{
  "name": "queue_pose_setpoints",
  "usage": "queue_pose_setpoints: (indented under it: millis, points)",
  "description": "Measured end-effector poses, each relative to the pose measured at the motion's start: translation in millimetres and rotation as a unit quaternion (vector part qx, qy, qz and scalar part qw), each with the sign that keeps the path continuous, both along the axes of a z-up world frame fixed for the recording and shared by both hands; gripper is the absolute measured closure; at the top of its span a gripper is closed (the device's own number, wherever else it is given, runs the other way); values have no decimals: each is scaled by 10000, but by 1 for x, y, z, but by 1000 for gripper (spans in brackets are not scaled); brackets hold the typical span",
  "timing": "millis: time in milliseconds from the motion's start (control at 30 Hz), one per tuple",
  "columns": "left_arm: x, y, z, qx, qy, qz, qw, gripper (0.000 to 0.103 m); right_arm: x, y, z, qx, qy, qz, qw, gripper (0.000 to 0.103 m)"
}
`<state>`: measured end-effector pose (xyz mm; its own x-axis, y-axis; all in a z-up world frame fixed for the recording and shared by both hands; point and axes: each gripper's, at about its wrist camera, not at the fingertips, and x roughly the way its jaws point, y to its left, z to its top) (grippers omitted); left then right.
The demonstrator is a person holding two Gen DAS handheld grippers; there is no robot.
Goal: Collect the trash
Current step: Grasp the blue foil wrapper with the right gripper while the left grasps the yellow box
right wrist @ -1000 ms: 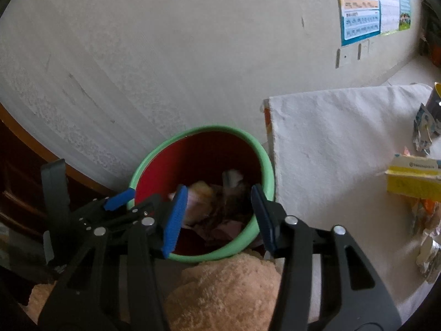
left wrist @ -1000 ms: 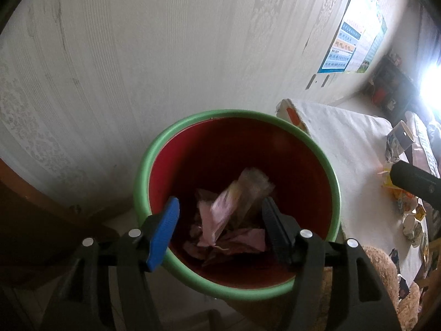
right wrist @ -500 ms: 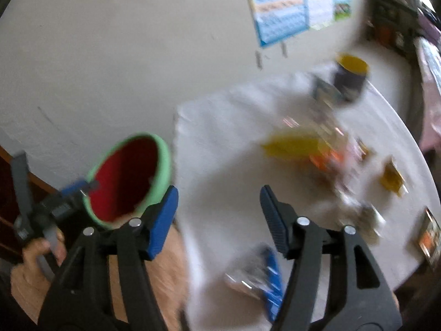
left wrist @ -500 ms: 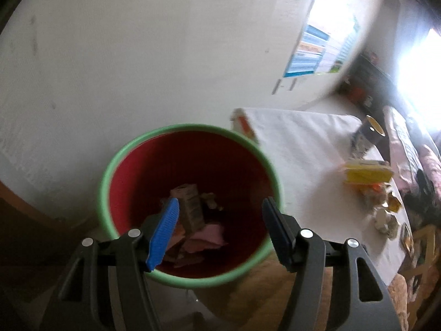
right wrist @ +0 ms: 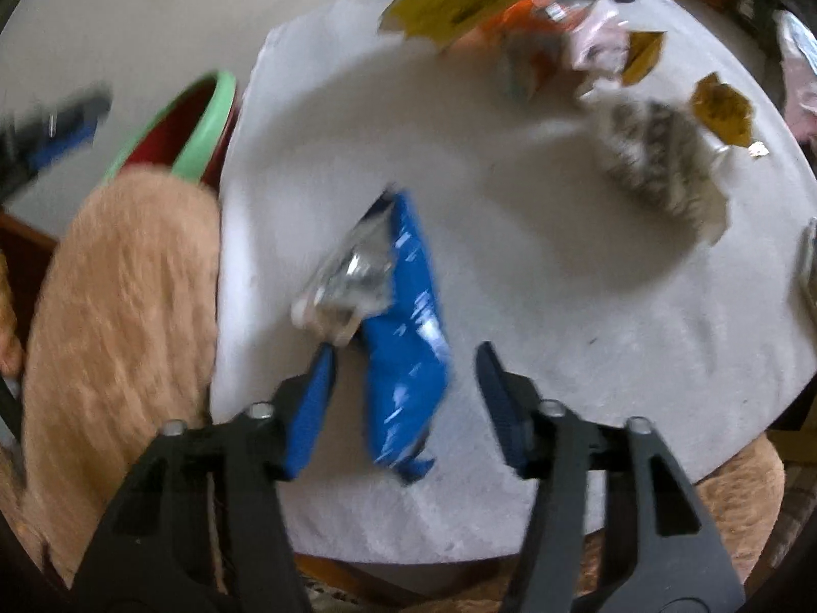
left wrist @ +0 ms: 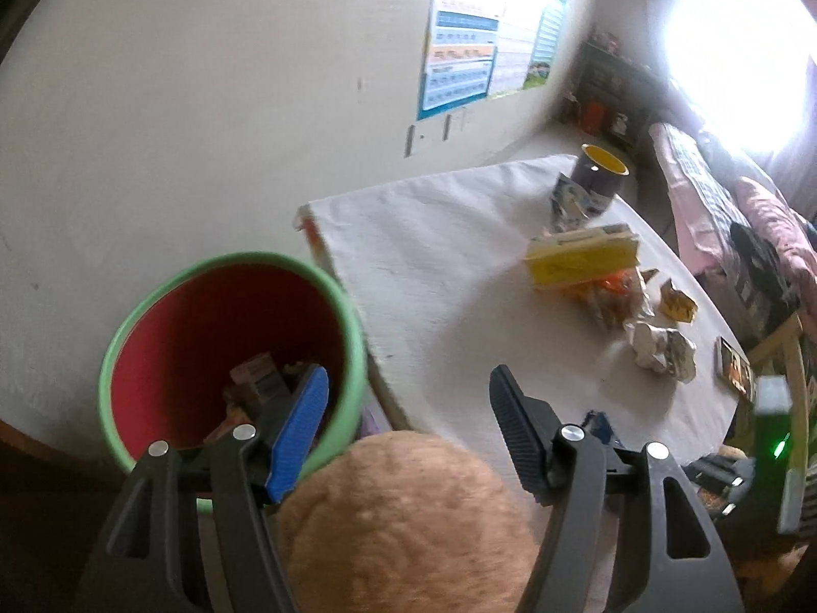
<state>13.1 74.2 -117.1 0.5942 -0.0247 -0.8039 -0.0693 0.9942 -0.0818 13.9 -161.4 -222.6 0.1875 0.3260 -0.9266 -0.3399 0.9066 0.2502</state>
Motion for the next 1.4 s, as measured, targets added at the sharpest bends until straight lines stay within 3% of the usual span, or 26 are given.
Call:
queue_pose_setpoints:
  millis: [67, 267, 433, 533, 667, 867, 900, 1067, 1200, 1233, 1333, 1400]
  points:
    - [6, -10, 0, -68, 47, -82, 9999, 40, -5, 6, 0, -29, -79, 157, 9998, 80]
    - [44, -44, -9, -1340, 311, -342, 9899, 40, -4, -26, 22, 499, -600, -483, 9958, 80]
    - [92, -73, -24, -1789, 389, -149, 9830, 40, -5, -48, 20, 802, -516, -834, 9919, 80]
    - [123, -80, -42, -2374, 643, 205, 9691, 39, -4, -53, 22, 883, -537, -789, 9915, 80]
    - [155, -82, -71, -3085, 941, 849, 9427, 39, -5, -55, 20, 1005, -509, -719, 9910, 80]
    - [181, -97, -102, -3354, 1397, 1361, 9216, 35, -5, -73, 15, 1372, -325, -815, 9867, 79]
    - [182, -100, -104, -3350, 1433, 1431, 9202, 30, -7, -76, 15, 1423, -303, -848, 9857, 79]
    - [190, -119, -108, -3468, 1587, 1475, 9126, 22, -7, -85, 15, 1559, -202, -899, 9835, 79]
    - [191, -127, -112, -3513, 1676, 1565, 9077, 21, -6, -86, 15, 1593, -137, -869, 9833, 79]
    - [191, -127, -112, -3480, 1662, 1572, 9092, 22, -6, -85, 15, 1597, -139, -865, 9833, 79]
    - [188, -123, -103, -3311, 1499, 1510, 9193, 44, -3, -85, 14, 1613, -119, -887, 9828, 79]
    - [186, -120, -97, -3365, 1418, 1362, 9209, 59, -2, -85, 14, 1616, -94, -899, 9827, 79]
